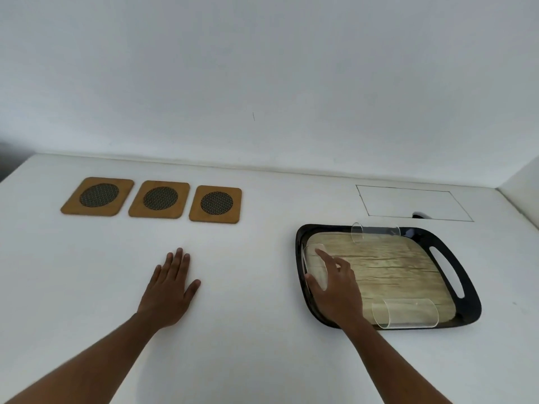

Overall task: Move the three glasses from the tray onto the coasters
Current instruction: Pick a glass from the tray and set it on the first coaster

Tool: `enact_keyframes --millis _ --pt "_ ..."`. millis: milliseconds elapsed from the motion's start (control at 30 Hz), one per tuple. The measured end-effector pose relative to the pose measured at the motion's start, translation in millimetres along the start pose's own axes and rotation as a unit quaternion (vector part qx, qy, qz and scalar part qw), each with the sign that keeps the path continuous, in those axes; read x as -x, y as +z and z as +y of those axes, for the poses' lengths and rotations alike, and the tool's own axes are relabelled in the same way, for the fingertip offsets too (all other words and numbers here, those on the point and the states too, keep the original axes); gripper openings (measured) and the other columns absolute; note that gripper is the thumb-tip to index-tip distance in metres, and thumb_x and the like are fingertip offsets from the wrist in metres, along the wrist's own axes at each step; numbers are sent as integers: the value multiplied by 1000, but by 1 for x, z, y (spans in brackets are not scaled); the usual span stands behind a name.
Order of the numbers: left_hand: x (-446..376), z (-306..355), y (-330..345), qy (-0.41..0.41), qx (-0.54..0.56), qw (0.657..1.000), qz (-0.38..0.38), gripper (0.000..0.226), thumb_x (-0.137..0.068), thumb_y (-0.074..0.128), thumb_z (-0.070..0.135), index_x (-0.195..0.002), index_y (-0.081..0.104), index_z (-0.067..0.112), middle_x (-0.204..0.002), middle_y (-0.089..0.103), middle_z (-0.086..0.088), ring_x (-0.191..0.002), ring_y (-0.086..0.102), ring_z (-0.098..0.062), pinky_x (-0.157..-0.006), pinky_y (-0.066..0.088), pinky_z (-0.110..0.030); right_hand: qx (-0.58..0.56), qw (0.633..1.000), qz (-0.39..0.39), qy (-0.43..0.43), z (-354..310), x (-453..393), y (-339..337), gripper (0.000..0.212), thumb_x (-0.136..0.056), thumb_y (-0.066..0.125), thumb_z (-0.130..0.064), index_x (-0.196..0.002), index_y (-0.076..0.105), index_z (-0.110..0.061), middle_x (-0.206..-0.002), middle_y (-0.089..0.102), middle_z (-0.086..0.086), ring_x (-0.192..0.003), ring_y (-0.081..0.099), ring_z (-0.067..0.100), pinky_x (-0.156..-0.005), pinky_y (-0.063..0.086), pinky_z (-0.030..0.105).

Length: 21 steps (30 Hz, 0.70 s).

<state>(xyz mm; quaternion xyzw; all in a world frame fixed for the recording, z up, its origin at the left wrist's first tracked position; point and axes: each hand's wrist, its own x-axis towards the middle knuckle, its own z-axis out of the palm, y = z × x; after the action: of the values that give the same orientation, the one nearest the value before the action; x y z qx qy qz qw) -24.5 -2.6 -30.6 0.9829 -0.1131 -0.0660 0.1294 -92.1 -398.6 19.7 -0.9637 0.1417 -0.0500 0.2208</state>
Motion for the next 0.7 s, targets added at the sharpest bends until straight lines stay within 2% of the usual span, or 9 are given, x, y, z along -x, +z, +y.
enact_keyframes --millis 133,233,300,367,433,467,533,600,700 --pt "-2 -2 4 1 4 1000 0 89 -88 3 71 -157 -5 15 -166 -9 -3 -152 -11 -20 -124 4 -42 -64 997 -8 36 2 2 -3 75 -88 63 -64 -153 29 -50 -117 65 0 -109 62 20 -89 53 42" --pt "-5 -4 3 2 5 1000 -2 96 -83 -7 77 -156 -8 15 -165 -14 -2 -151 -13 -19 -123 2 -40 -141 987 -6 83 -2 -4 -13 81 -85 76 -56 -153 39 -32 -105 66 -6 -94 64 13 -79 49 34" --pt "-3 -3 5 4 3 1000 -9 100 -78 -15 80 -155 -11 16 -164 -17 -2 -151 -16 -19 -123 -1 -39 -211 967 -2 143 -2 -8 -18 85 -81 80 -57 -150 45 -22 -95 67 -5 -86 66 13 -73 50 33" --pt "0 -1 8 3 5 1000 -12 103 -76 -18 80 -155 -12 15 -164 -18 -3 -150 -17 -19 -122 -3 -38 -334 923 0 193 -5 -13 -26 96 -65 81 -70 -141 54 -18 -101 72 1 -85 71 18 -74 57 37" --pt "-2 1 10 3 12 1000 -23 103 -76 -18 81 -155 -12 15 -164 -18 -3 -150 -18 -19 -122 -3 -38 -492 845 -30 208 -12 -15 -31 96 -52 85 -69 -123 64 -8 -103 75 9 -75 71 21 -67 55 36" --pt "-4 -12 4 0 13 1000 -12 101 -77 -16 80 -155 -13 15 -165 -18 -3 -150 -18 -19 -122 -3 -37 -551 807 -38 208 -30 -13 -30 88 -52 89 -64 -114 67 -5 -99 74 12 -71 69 22 -65 53 35" --pt "-6 -20 -5 10 8 1000 -3 96 -81 -7 77 -155 -12 16 -165 -17 -3 -151 -17 -19 -122 -4 -36 -631 743 -71 212 -55 -10 -34 58 -66 90 -49 -99 71 -6 -92 72 14 -69 68 23 -62 54 34" --pt "-6 -16 -6 27 23 999 -6 94 -83 2 74 -156 -9 15 -166 -14 -2 -151 -15 -17 -122 -3 -34 -675 698 -101 215 -64 -12 -38 35 -79 84 -39 -93 69 -11 -89 72 13 -73 70 24 -63 59 35" --pt "-1 -17 -4 35 39 999 -6 95 -85 6 73 -156 -3 11 -167 -7 -2 -152 -10 -16 -123 1 -33 -702 658 -124 242 -77 -15 -32 31 -85 74 -36 -98 66 -10 -90 73 13 -77 73 25 -68 62 37"
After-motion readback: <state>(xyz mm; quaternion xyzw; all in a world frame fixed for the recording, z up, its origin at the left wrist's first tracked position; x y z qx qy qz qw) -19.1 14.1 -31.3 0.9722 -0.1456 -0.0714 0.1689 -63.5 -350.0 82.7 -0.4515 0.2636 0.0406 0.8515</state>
